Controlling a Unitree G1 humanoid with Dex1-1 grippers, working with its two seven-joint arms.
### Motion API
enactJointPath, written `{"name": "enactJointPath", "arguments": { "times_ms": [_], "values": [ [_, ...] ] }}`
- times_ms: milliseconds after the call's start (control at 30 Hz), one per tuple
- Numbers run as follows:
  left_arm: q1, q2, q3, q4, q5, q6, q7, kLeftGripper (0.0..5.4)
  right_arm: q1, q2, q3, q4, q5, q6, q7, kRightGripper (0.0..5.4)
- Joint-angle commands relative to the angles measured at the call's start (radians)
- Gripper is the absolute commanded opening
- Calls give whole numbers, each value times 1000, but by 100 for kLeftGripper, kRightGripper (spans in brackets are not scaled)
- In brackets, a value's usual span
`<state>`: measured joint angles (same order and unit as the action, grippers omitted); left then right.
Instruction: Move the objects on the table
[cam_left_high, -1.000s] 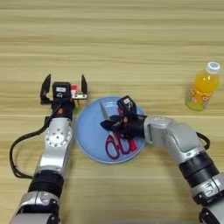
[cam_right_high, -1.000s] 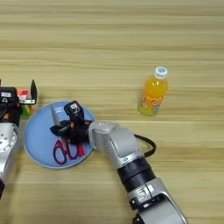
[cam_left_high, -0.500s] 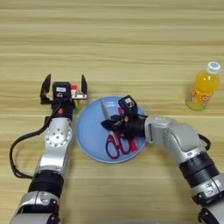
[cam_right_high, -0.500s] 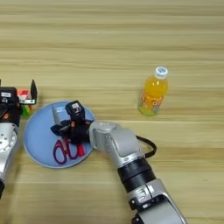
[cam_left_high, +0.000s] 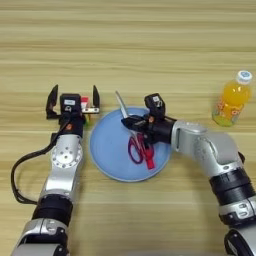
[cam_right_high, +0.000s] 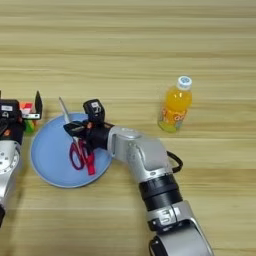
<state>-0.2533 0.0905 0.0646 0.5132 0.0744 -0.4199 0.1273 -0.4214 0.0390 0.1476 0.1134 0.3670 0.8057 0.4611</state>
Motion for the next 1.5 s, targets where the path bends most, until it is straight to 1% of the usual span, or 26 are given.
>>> {"name": "enactJointPath", "arguments": {
  "times_ms": [33,133,233,400,633,667,733,800,967,1167,1333,1500],
  "values": [
    [-7,-1,-3,7,10,-2,6,540,-15,-4,-19,-13,10,32,-19,22],
    [-8,0,-3,7,12,-1,6,540,-30,-6,-43,-15,22,38,-25,20],
    [-8,0,-4,8,13,-1,7,540,-28,-3,-47,-8,26,44,-29,20],
    [-6,0,-5,4,15,0,8,540,-39,-6,-71,-41,43,60,-35,20],
    [-6,0,-6,4,16,0,9,540,-103,-30,-173,-82,92,81,-56,20],
    [-6,0,-6,4,16,0,9,540,-116,-39,-193,-81,98,79,-60,20],
    [-5,-1,-6,3,16,0,10,540,-135,-72,-232,-69,95,48,-64,19],
    [-5,-3,-7,3,17,0,11,540,-130,-118,-276,-42,86,10,-64,19],
    [-9,-2,-7,8,15,-1,11,540,-98,-180,-335,3,87,-48,-62,19],
    [-9,0,-6,10,15,-2,10,540,-55,-215,-334,63,58,-123,-56,19],
    [-8,0,-7,7,16,-1,11,540,-21,-205,-295,121,36,-155,-41,19],
    [-9,-3,-8,6,17,0,14,540,-12,-202,-266,170,15,-172,-35,19]
  ]
}}
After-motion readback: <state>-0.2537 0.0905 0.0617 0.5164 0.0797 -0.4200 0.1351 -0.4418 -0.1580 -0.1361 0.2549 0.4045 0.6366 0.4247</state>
